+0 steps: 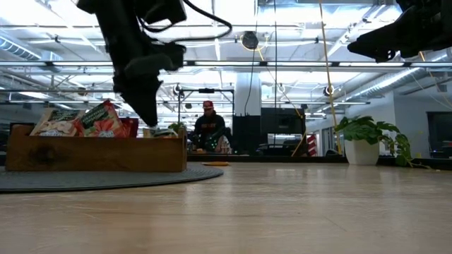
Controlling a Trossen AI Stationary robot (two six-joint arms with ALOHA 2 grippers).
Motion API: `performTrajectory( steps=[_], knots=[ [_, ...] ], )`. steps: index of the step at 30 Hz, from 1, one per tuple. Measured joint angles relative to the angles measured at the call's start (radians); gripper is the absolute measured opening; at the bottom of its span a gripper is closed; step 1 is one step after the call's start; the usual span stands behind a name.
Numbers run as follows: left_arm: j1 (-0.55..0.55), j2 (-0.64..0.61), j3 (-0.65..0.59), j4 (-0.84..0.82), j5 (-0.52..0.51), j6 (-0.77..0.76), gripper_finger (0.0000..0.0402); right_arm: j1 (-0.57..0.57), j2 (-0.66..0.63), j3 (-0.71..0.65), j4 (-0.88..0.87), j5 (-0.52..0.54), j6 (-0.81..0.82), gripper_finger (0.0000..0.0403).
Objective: Pick & Place Tea
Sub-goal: Put the yellow tea bag into the right section of the wooden organizer
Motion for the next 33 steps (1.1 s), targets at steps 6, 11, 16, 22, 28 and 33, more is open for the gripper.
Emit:
performTrajectory(
  steps=[6,11,16,22,28,33],
  knots=[
    [0.049,-0.033,0.001,-0.146,-0.248,-0.074,0.0009,0.000,0.001,0.000,0.000,0.000,0.000,0.0187],
    [0.201,-0.024,0.001,-0.147,-0.165,-0.076,0.0032,0.000,0.002,0.000,0.000,0.000,0.000,0.0187],
    [0.408,-0.015,0.001,-0.066,-0.054,0.020,0.0121,0.000,0.002,0.000,0.000,0.000,0.000,0.0187],
    [0.583,0.011,0.003,0.122,0.197,0.079,0.0242,0.000,0.002,0.000,0.000,0.000,0.000,0.0187],
    [0.662,0.125,0.000,0.067,0.255,0.038,0.0308,0.000,0.002,0.000,0.000,0.000,0.000,0.0187],
    [0.685,0.237,0.038,0.090,0.305,0.042,0.0327,0.000,0.002,-0.001,0.000,0.000,0.000,0.0187]
  ],
)
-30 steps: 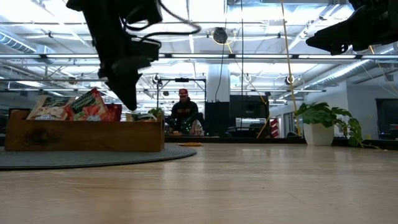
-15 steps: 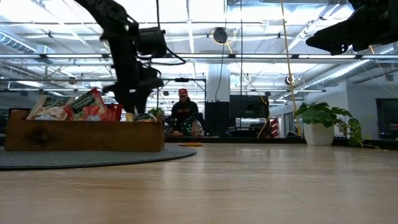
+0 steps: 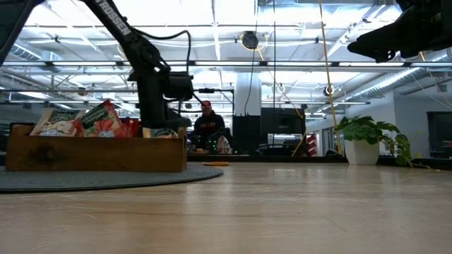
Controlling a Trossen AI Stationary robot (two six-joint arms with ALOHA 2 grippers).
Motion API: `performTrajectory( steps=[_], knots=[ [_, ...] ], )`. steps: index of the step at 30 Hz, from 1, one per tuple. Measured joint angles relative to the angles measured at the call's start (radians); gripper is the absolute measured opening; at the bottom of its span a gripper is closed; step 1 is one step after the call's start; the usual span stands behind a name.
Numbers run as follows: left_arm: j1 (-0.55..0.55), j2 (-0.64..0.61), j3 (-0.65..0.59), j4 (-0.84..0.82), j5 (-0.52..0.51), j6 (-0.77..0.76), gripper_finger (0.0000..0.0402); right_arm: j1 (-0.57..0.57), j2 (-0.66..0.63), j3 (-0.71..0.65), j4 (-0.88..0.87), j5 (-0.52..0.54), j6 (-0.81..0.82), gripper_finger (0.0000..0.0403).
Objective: Pick & Place Tea
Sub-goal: Put the yellow tea bag into the right section of the wooden organizer
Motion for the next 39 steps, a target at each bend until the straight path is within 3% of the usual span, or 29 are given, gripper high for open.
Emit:
performTrajectory(
  steps=[10,17,26,30,37,39],
  knots=[
    [-0.006,0.122,0.208,-0.074,-0.078,0.037,0.0305,0.000,0.000,0.000,0.000,0.000,0.000,0.0187],
    [-0.013,0.222,0.235,-0.100,-0.089,0.095,0.0294,0.000,0.000,0.000,0.000,0.000,0.000,0.0187],
    [-0.042,0.224,0.234,-0.119,-0.098,0.142,0.0285,0.000,0.000,0.000,0.000,0.000,0.000,0.0187],
    [-0.030,0.224,0.234,-0.123,-0.038,0.150,0.0226,0.000,0.000,0.000,0.000,0.000,0.000,0.0187],
    [-0.024,0.224,0.234,-0.130,-0.021,0.215,0.0039,0.000,0.000,0.000,0.000,0.000,0.000,0.0187],
    [-0.023,0.224,0.234,-0.125,-0.017,0.247,0.0014,0.000,0.000,0.000,0.000,0.000,0.000,0.0187]
  ],
)
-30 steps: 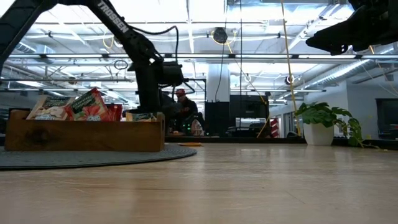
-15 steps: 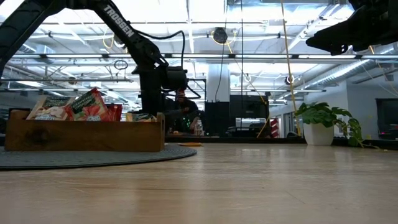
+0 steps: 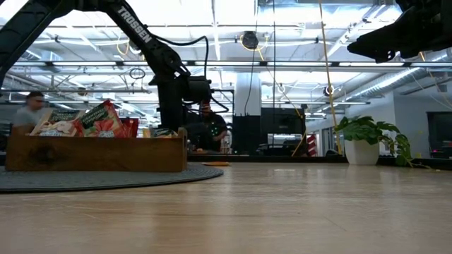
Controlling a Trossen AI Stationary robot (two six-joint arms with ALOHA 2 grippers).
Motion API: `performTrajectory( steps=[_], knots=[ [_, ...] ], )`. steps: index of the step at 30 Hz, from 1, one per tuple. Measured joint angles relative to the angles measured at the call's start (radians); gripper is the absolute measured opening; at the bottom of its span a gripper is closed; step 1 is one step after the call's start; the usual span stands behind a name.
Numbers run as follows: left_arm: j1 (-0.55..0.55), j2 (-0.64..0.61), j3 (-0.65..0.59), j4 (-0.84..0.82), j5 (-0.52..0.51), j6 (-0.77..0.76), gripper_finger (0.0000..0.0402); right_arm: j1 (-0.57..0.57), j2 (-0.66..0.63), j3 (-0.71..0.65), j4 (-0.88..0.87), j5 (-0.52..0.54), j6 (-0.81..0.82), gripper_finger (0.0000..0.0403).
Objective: Pick & Place Tea
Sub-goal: Put the yellow tea bag into the right section of the wooden organizer
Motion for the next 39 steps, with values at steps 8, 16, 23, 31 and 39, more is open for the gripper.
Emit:
performTrajectory(
  steps=[8,16,23,31,39],
  knots=[
    [-0.031,-0.086,0.000,-0.042,-0.131,0.039,0.0005,0.000,0.000,0.000,0.000,0.000,0.000,0.0187],
    [-0.272,-0.372,-0.059,-0.035,-0.416,-0.092,0.0003,0.000,0.000,0.000,0.000,0.000,0.000,0.0187],
    [-0.566,-0.510,-0.232,0.209,-0.754,-0.343,0.0003,0.000,0.000,0.000,0.000,0.000,0.000,0.0187],
    [-0.846,-0.508,-0.434,0.494,-1.091,-0.568,0.0003,0.000,0.000,0.000,0.000,0.000,0.000,0.0187],
    [-0.950,-0.460,-0.443,0.517,-1.174,-0.682,0.0002,0.000,0.000,0.000,0.000,0.000,0.000,0.0187]
  ],
)
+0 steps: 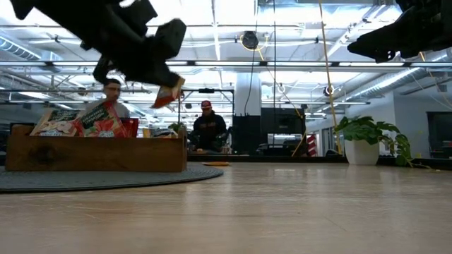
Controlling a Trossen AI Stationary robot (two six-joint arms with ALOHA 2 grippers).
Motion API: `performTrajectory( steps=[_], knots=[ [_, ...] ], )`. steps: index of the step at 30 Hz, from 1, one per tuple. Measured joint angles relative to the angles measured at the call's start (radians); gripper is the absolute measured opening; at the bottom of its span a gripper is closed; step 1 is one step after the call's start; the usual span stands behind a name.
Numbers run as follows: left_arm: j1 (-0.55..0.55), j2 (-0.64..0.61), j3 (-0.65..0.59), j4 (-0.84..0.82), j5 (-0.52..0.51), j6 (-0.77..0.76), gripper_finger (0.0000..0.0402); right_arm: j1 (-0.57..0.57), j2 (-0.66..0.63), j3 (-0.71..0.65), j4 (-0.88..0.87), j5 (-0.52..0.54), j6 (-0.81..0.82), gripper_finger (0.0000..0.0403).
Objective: Pick & Place Tea
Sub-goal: Put the yellow tea bag into the right section of the wooden organizer
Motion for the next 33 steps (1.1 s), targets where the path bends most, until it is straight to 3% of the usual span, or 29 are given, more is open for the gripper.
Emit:
performTrajectory(
  steps=[9,23,33],
  knots=[
    [-0.004,0.111,-0.001,-0.003,0.034,-0.118,0.0002,0.000,0.000,0.000,0.000,0.000,0.000,0.0187],
    [-0.012,0.123,0.000,-0.075,0.072,-0.207,0.0002,0.000,0.000,0.000,0.000,0.000,0.000,0.0187],
    [0.024,0.130,0.000,-0.088,0.233,-0.156,0.0016,0.000,0.000,0.000,0.000,0.000,0.000,0.0187]
  ],
)
